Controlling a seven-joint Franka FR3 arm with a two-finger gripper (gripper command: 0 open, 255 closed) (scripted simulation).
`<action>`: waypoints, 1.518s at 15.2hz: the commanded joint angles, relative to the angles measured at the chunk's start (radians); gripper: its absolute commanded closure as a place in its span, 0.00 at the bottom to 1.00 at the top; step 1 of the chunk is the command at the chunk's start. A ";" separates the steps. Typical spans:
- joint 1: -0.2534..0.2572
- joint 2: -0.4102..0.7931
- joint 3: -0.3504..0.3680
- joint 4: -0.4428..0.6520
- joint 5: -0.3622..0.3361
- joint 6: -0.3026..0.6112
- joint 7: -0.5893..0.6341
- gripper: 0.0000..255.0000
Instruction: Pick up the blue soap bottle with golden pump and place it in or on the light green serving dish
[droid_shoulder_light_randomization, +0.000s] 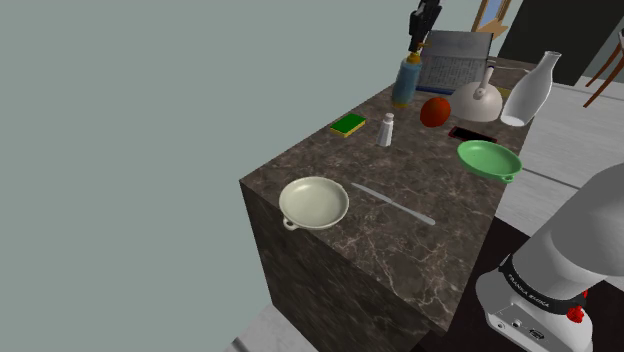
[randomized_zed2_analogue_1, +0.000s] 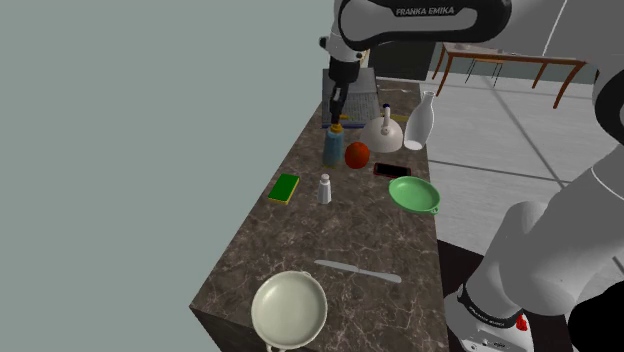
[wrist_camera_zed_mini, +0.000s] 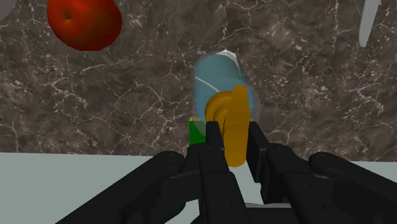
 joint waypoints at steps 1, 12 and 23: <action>-0.012 -0.067 -0.012 -0.057 -0.012 -0.008 -0.021 1.00; -0.091 -0.357 -0.096 -0.215 -0.093 -0.131 -0.159 1.00; -0.162 -0.537 -0.184 -0.269 -0.179 -0.241 -0.296 1.00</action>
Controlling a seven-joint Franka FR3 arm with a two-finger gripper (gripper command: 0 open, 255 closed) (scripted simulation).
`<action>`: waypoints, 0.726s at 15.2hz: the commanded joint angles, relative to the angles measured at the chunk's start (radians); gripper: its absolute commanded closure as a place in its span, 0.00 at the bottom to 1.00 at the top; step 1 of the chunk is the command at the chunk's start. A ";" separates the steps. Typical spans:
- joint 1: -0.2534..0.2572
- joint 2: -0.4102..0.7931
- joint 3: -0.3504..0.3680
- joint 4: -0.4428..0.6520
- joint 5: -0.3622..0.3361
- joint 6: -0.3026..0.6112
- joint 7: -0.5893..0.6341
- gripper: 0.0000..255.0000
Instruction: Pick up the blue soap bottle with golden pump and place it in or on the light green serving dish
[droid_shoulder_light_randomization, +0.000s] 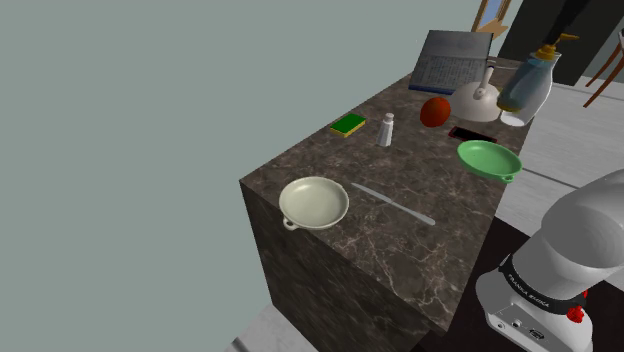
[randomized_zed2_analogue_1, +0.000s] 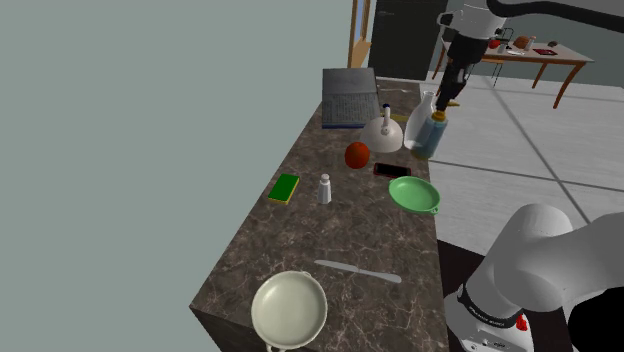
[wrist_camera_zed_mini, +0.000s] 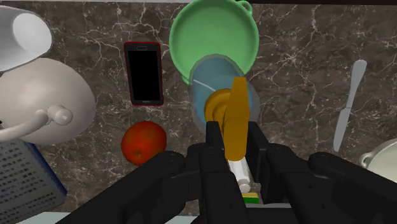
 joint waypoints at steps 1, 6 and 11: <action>-0.005 -0.014 -0.005 -0.029 -0.007 0.015 -0.004 1.00; -0.012 -0.039 -0.013 -0.113 -0.018 0.075 -0.001 1.00; -0.020 -0.058 -0.023 -0.192 -0.029 0.135 0.002 1.00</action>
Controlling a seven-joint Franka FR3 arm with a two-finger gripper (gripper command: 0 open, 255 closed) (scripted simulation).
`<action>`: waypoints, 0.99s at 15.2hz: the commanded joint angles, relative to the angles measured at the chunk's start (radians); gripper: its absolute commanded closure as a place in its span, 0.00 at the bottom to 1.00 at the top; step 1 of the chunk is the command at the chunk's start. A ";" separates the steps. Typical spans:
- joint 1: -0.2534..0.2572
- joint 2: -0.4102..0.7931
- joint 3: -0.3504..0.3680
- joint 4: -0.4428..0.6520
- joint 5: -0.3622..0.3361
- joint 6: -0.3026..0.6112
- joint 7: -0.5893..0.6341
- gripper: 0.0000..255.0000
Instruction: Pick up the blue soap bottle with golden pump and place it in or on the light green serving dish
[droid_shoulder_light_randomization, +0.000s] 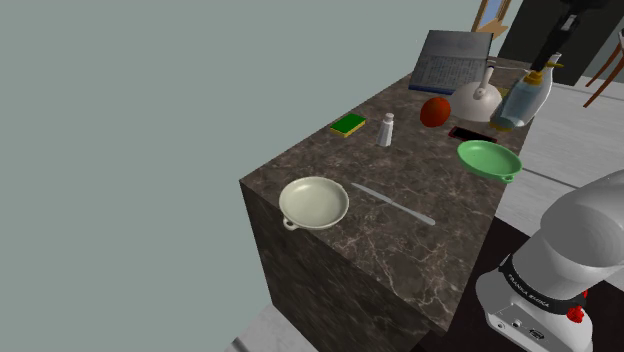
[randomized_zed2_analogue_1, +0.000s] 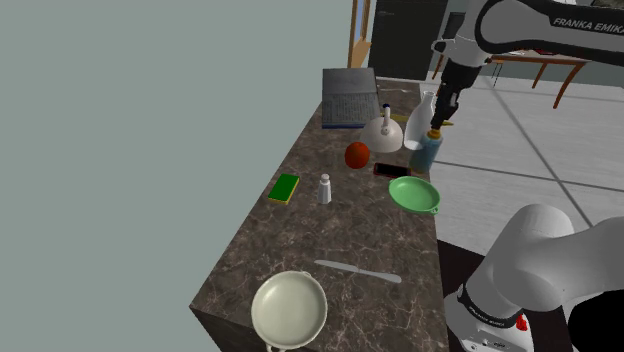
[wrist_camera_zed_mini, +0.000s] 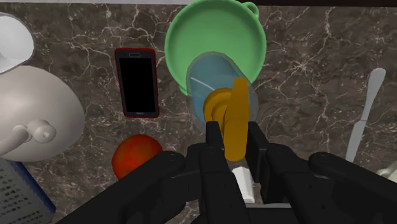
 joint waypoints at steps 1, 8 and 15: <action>-0.003 -0.007 -0.004 -0.031 -0.005 0.024 0.001 1.00; -0.013 -0.025 -0.022 -0.134 -0.023 0.110 0.003 1.00; -0.023 -0.031 -0.043 -0.230 -0.043 0.199 0.005 1.00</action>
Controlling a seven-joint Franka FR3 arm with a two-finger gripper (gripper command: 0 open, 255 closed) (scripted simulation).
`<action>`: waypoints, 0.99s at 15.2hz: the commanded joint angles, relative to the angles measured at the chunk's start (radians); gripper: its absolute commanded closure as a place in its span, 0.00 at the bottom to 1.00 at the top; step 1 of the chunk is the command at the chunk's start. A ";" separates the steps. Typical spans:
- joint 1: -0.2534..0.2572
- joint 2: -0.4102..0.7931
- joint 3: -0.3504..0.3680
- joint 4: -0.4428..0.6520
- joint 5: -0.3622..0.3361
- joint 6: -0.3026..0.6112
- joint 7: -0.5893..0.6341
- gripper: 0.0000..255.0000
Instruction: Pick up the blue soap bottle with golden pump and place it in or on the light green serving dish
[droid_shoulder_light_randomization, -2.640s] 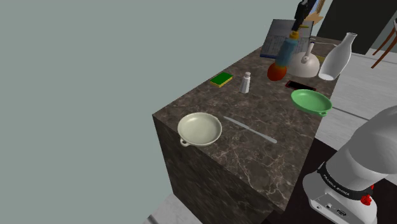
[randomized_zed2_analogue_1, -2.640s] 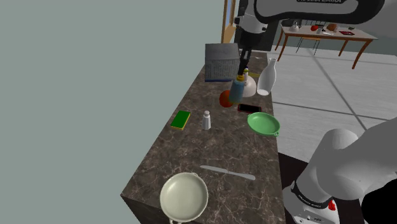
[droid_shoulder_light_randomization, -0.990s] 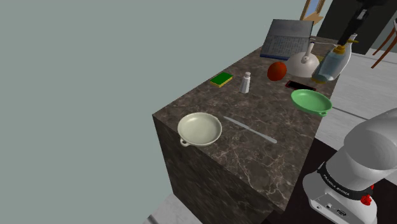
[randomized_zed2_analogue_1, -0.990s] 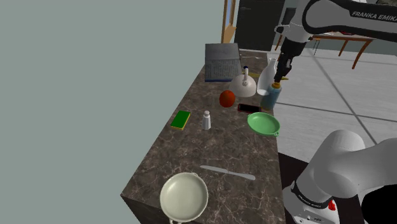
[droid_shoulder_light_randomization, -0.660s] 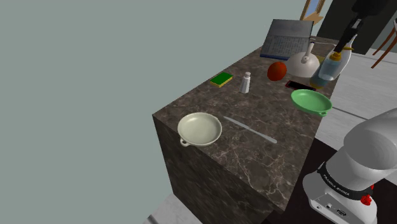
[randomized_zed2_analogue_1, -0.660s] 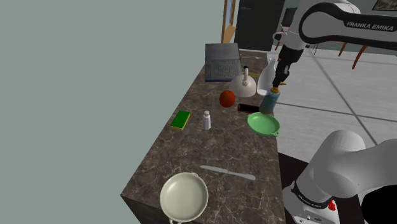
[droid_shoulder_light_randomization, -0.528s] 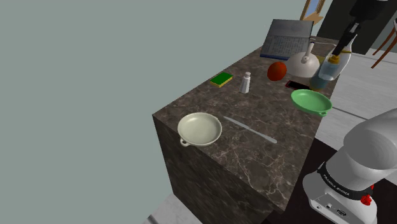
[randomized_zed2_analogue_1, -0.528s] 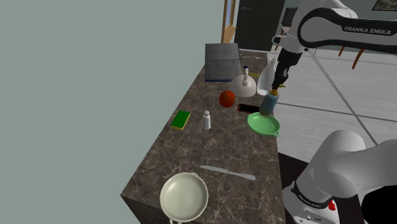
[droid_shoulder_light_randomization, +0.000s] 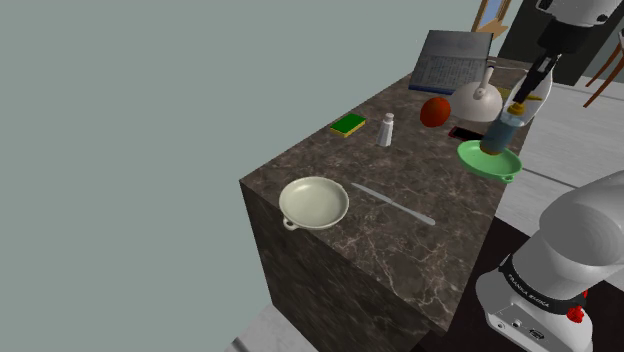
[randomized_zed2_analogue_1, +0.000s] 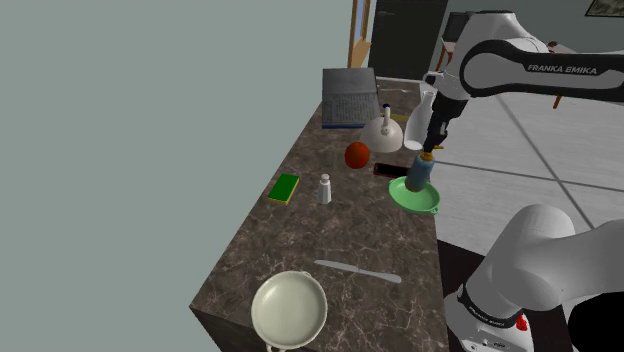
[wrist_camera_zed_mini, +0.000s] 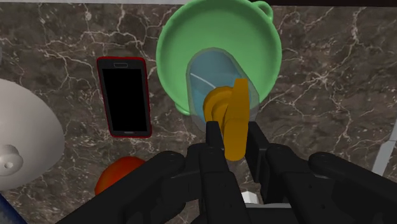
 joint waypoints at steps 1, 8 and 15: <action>-0.002 -0.001 -0.005 -0.030 -0.005 0.029 0.003 1.00; -0.002 -0.001 -0.005 -0.030 -0.006 0.029 0.003 1.00; -0.002 -0.001 -0.005 -0.030 -0.006 0.029 0.003 0.00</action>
